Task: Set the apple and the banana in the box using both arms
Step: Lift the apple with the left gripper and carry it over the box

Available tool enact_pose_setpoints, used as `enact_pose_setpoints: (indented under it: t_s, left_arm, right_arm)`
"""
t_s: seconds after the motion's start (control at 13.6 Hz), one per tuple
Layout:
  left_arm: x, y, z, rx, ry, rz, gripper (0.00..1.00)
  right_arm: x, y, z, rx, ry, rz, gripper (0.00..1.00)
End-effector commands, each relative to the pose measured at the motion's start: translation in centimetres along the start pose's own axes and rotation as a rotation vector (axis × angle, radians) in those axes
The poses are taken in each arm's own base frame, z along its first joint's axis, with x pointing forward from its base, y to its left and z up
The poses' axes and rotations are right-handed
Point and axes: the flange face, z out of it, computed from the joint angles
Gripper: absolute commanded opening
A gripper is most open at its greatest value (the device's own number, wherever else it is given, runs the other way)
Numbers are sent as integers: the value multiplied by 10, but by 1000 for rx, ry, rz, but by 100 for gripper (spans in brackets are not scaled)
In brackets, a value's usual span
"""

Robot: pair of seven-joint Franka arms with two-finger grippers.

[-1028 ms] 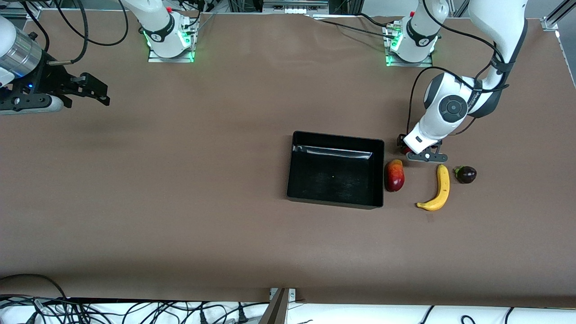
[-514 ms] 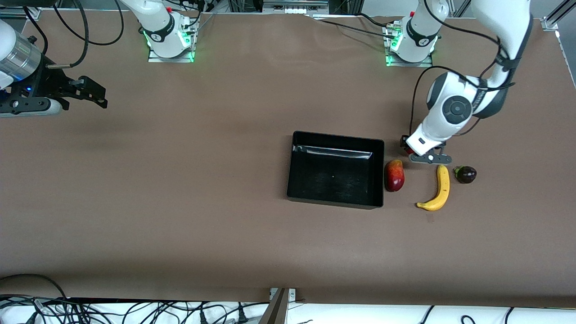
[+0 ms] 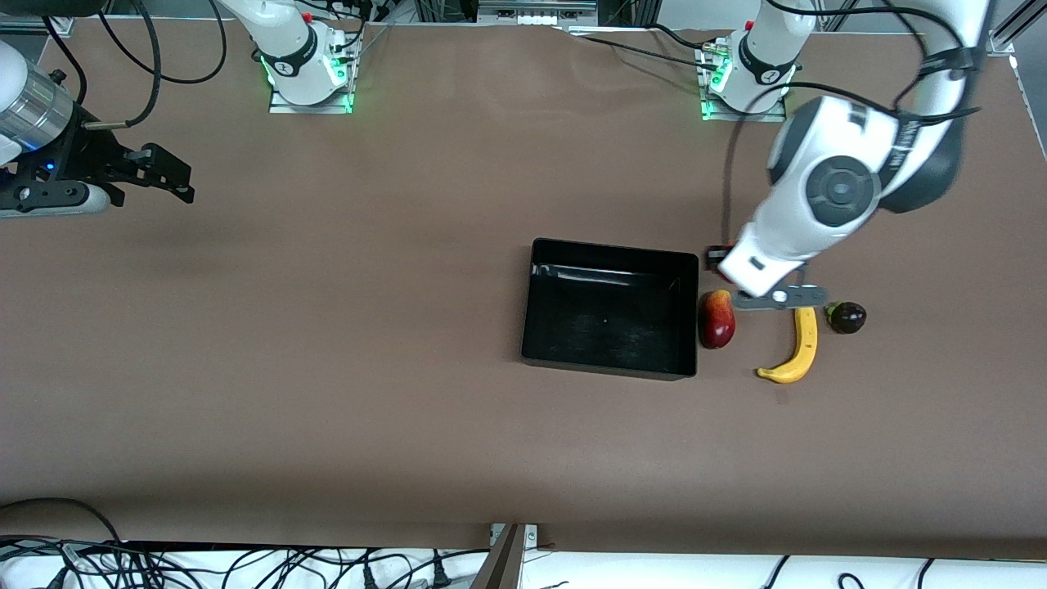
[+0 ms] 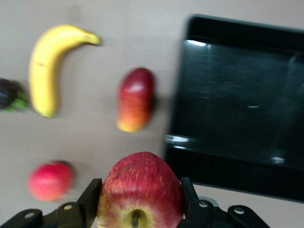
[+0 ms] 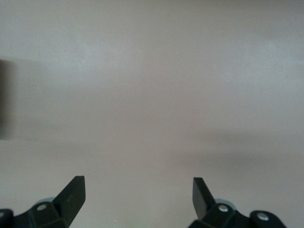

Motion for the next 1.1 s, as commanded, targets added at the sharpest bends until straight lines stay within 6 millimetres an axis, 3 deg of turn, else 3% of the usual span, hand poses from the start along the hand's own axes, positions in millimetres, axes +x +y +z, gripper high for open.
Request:
enact_pose_setpoints:
  t_s: [0.0,0.29,0.44,0.66,0.73,1.03]
  left_arm:
    - [2,64,11,-46,-29,-70,15]
    - [13,89,41,-80,21,-81,15]
    - [19,69,51,-27,18,-71,16]
    - [26,76,100,-7,22,-57,19]
    - [21,85,112,-12,26,-51,19]
    - [10,85,159,19,0,-43,20]
  right_arm:
    - [6,4,-11,-8,30,2,100]
    - [7,3,-11,-4,30,2,100]
    - [8,5,-8,-6,26,5,100]
    - [10,7,-10,-4,38,10,100]
    - [11,8,-10,1,38,15,100]
    - [20,1,-6,7,65,2,100]
